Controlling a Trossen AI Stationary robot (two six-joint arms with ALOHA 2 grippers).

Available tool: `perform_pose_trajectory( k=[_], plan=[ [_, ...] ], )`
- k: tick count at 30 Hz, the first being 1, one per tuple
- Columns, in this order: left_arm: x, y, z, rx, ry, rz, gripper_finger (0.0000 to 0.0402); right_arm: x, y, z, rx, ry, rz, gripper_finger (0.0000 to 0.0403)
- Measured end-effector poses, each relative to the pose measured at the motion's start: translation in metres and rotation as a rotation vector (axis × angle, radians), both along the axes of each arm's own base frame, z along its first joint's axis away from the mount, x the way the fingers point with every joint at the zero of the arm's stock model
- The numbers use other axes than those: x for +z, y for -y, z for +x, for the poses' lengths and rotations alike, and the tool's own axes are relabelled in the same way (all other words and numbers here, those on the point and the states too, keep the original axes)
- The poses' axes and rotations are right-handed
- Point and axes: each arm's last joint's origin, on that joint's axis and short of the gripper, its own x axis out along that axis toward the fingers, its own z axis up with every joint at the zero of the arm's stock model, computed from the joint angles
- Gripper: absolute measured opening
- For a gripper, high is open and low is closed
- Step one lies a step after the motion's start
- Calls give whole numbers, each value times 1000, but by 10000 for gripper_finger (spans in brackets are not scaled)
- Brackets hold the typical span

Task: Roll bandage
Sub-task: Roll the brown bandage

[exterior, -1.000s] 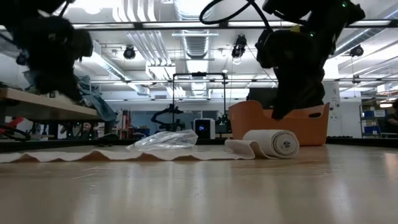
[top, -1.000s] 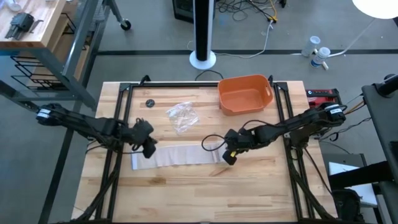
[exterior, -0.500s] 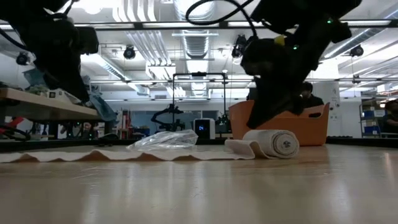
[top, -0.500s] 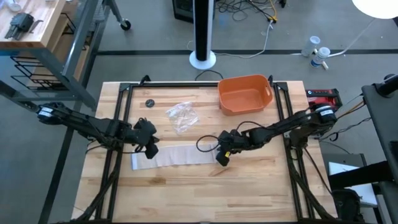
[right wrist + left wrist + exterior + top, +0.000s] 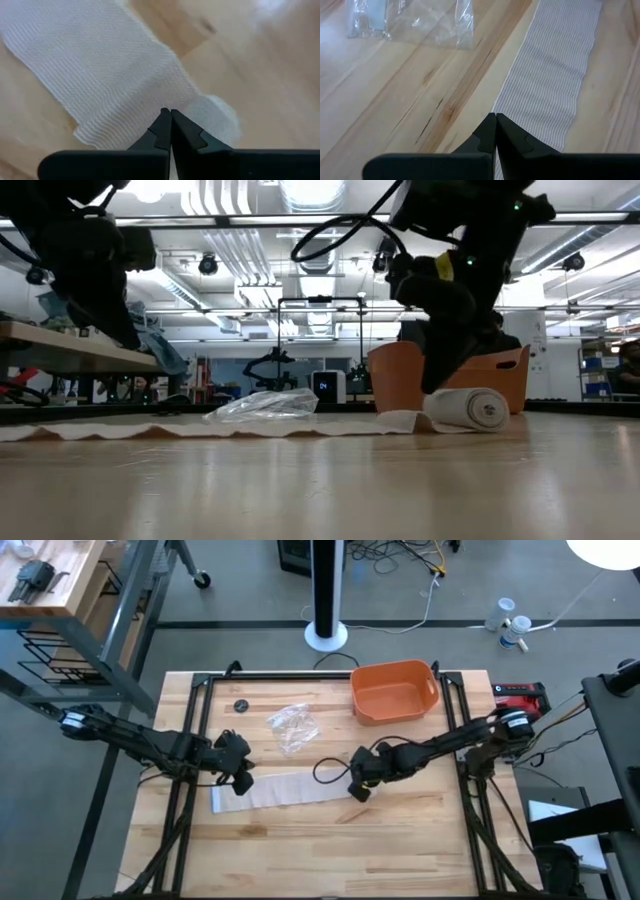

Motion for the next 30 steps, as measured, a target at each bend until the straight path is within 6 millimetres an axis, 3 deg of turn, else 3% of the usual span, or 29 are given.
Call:
perform_pose_trajectory(
  k=[23, 30],
  plan=[
    [-3, 3, -1, -33, -19, -56, 0, -4, 2, -12, -12, -96, -8, 0],
    [-3, 3, -1, -33, -19, -56, 0, 5, 2, -15, -12, -76, -6, 0]
  ],
)
